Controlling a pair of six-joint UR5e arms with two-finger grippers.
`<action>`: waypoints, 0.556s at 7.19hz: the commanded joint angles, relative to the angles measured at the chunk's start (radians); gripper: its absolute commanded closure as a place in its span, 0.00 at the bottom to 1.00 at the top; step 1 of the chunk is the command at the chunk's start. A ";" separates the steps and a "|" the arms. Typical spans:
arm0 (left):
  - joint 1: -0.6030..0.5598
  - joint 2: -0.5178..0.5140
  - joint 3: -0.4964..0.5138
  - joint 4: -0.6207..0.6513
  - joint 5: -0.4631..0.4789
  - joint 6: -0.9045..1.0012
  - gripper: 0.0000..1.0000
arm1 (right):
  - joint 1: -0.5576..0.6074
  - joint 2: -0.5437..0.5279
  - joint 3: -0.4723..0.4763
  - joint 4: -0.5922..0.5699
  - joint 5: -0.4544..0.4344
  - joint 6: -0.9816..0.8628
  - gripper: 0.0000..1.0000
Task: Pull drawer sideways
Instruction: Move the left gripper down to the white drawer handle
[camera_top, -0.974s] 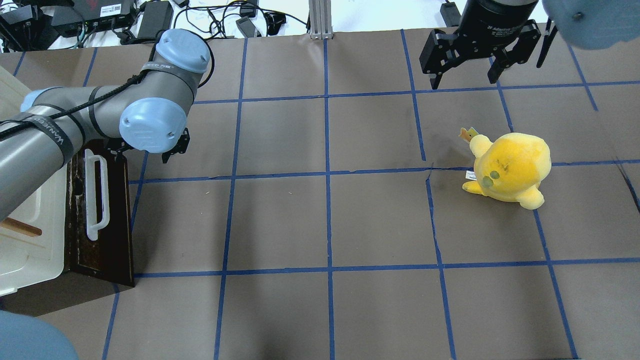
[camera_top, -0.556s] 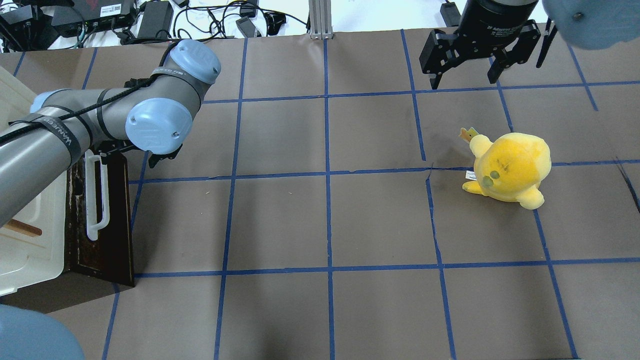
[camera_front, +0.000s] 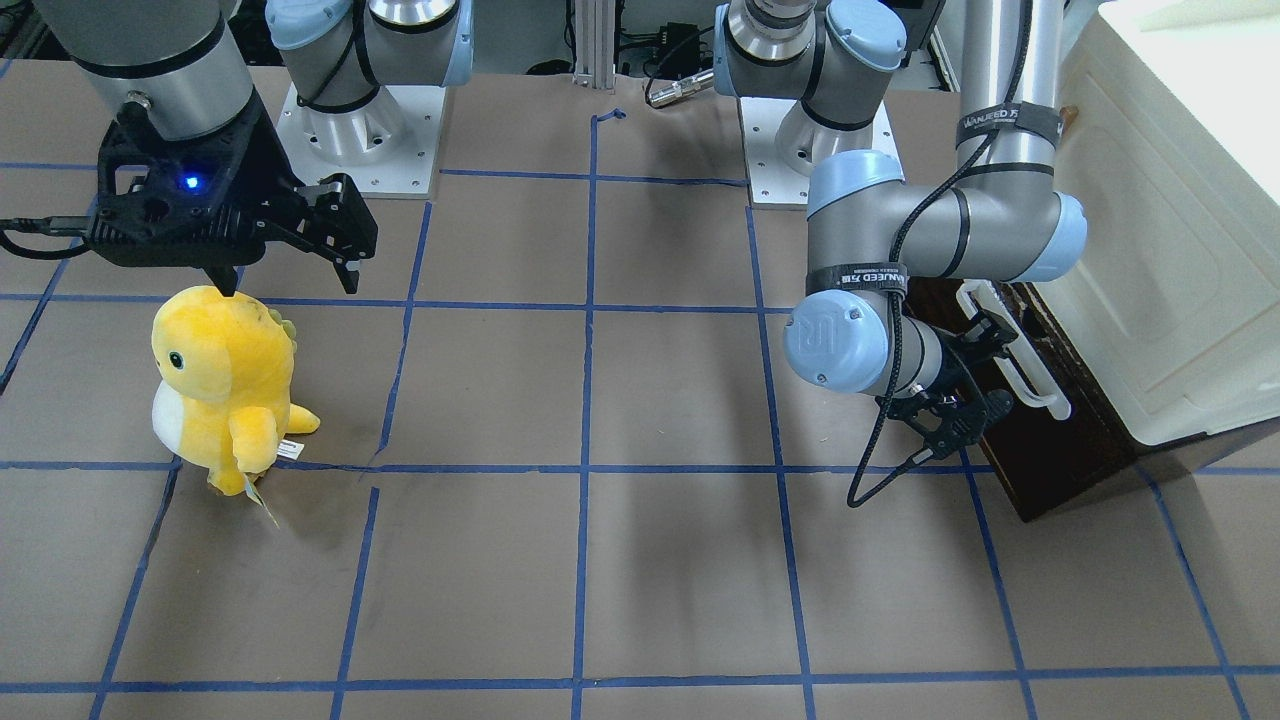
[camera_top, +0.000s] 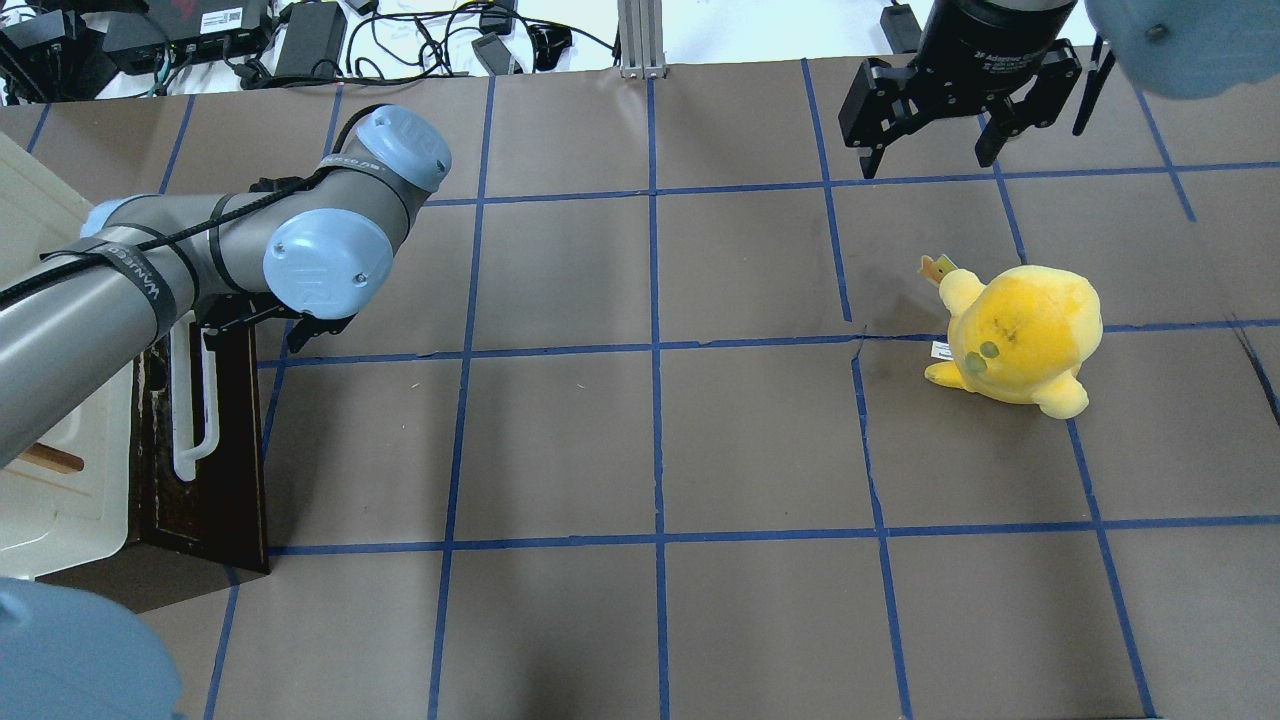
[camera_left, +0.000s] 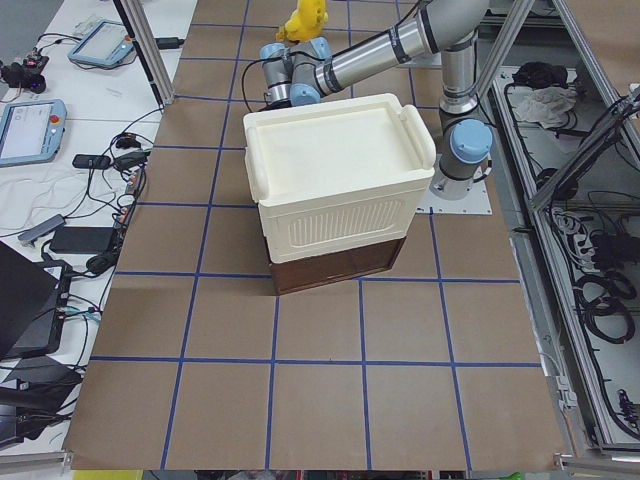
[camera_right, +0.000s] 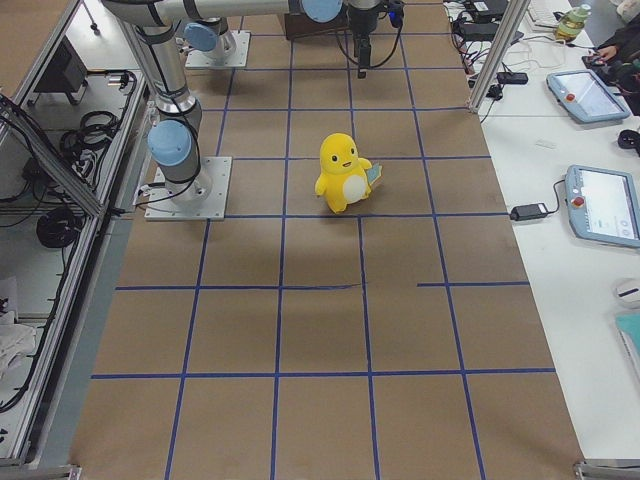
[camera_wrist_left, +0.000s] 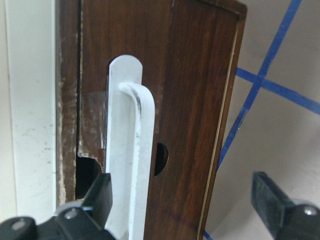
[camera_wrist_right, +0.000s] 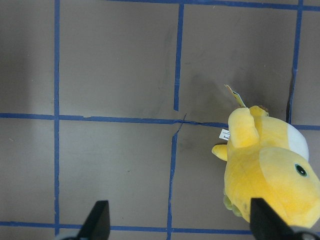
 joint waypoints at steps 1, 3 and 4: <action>0.012 -0.003 -0.001 -0.001 0.000 0.011 0.20 | 0.000 0.000 0.000 0.000 0.000 0.000 0.00; 0.026 0.000 0.004 -0.001 0.000 0.038 0.22 | 0.000 0.000 0.000 0.000 0.000 0.000 0.00; 0.047 0.001 0.005 0.000 0.000 0.055 0.22 | 0.000 0.000 0.000 0.000 -0.001 -0.002 0.00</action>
